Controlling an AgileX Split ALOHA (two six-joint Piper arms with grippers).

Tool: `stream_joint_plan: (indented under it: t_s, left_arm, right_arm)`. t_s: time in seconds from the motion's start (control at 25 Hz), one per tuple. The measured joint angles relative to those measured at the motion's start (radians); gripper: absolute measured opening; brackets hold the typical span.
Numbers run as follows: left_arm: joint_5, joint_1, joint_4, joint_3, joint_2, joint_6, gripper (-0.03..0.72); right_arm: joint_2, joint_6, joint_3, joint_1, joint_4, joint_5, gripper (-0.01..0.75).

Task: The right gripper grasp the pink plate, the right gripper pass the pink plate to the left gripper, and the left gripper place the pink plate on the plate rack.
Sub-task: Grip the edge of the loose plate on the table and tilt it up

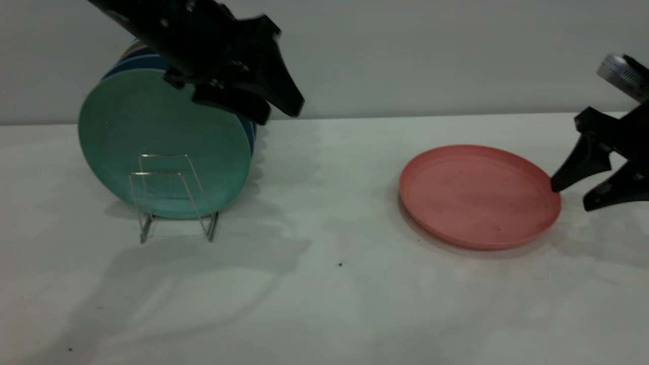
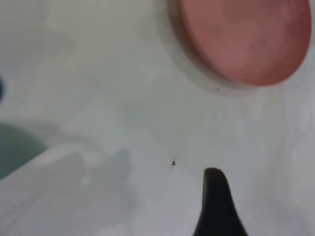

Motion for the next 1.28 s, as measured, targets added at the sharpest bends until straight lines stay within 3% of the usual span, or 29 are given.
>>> stream_joint_plan:
  t_s: [0.28,0.72,0.84,1.0,1.08,1.28]
  left_arm:
    - [-0.048,-0.044,-0.002,0.000,0.006,0.033,0.516]
    - [-0.051,-0.046,-0.006,0.000,0.011,0.034,0.516]
    - [-0.057,-0.046,-0.006,0.000,0.011,0.034,0.516]
    - [-0.077,-0.046,-0.006,0.000,0.011,0.034,0.516]
    - [-0.081,-0.046,-0.007,0.000,0.012,0.032,0.516]
    - [-0.082,-0.046,-0.014,0.000,0.015,0.027,0.516]
  right_arm:
    - [0.131,-0.047,-0.088,-0.031,0.067,0.050,0.485]
    - [0.255,-0.078,-0.195,-0.029,0.193,0.087,0.448]
    - [0.269,-0.093,-0.198,-0.022,0.225,0.088,0.347]
    - [0.281,-0.175,-0.198,-0.008,0.243,0.089,0.066]
    - [0.281,-0.254,-0.198,-0.001,0.259,0.105,0.026]
    - [0.267,-0.416,-0.198,0.029,0.286,0.189,0.019]
